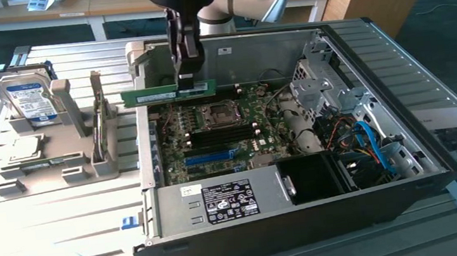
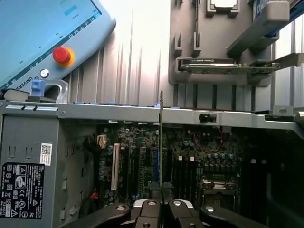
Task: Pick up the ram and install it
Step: 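Pick up the ram and move it above insertion slot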
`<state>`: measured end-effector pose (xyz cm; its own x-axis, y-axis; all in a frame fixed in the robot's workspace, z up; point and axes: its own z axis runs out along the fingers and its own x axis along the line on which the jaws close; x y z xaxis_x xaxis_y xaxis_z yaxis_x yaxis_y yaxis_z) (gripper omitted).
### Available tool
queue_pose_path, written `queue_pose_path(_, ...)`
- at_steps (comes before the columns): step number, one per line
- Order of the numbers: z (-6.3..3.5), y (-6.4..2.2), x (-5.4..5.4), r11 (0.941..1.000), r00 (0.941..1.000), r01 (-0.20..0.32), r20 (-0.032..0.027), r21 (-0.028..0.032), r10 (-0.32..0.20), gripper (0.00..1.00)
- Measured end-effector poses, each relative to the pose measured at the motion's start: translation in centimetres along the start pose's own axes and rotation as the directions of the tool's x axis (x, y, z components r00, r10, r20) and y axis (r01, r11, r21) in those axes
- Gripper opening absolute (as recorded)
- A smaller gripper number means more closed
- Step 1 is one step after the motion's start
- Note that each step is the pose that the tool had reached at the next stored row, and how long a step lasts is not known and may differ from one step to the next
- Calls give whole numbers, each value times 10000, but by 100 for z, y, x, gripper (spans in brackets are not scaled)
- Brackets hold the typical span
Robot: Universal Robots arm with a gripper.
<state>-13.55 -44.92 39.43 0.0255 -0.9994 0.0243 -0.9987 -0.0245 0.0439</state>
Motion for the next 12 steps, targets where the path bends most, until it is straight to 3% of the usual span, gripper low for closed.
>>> queue_pose_path(12,-5,-134,32,10000,10000,0,1,-7,0,12)
